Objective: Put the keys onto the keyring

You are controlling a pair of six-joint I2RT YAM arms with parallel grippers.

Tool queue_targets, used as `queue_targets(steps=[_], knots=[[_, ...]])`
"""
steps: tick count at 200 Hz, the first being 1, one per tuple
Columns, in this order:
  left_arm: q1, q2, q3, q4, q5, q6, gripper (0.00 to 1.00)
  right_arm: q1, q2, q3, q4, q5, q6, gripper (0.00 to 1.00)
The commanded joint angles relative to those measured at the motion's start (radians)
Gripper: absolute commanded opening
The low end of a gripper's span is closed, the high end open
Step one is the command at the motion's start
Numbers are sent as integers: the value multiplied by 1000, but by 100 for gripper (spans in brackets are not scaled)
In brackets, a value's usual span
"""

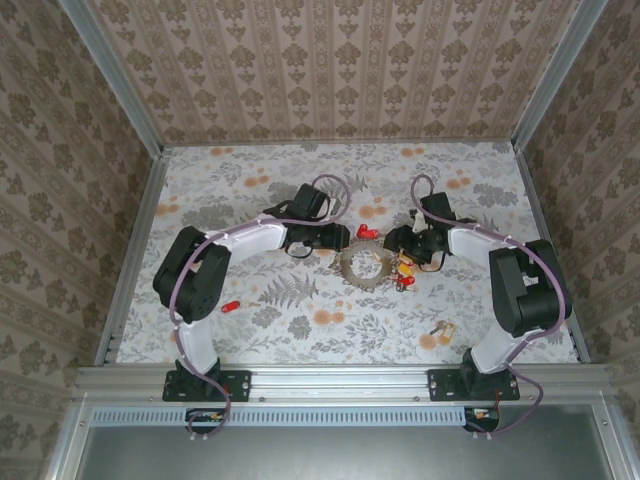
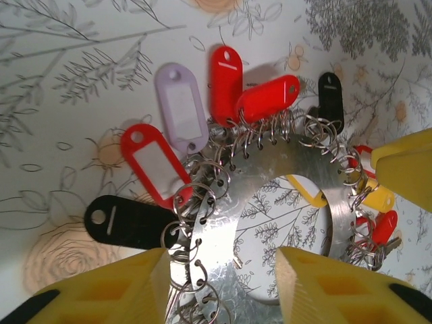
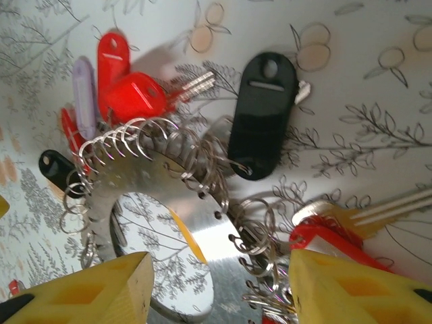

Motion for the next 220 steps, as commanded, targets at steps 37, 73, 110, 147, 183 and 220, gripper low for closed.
queue_targets(steps=[37,73,110,147,183,220], knots=[[-20,72,63,-60,59,1,38,4,10,-32,-64,-44,-42,56],[-24,110,76,-79,54,3,32,8,42,-27,-44,-71,-41,55],[-28,138,77,-87,43,-3,29,10,80,-17,-11,-105,-42,53],[-28,154,73,-88,38,-2,26,8,110,-27,74,-175,-35,51],[-29,151,64,-84,29,-2,26,3,108,-40,123,-198,-37,44],[-28,115,39,-33,11,-26,26,-14,96,-45,141,-248,-68,30]])
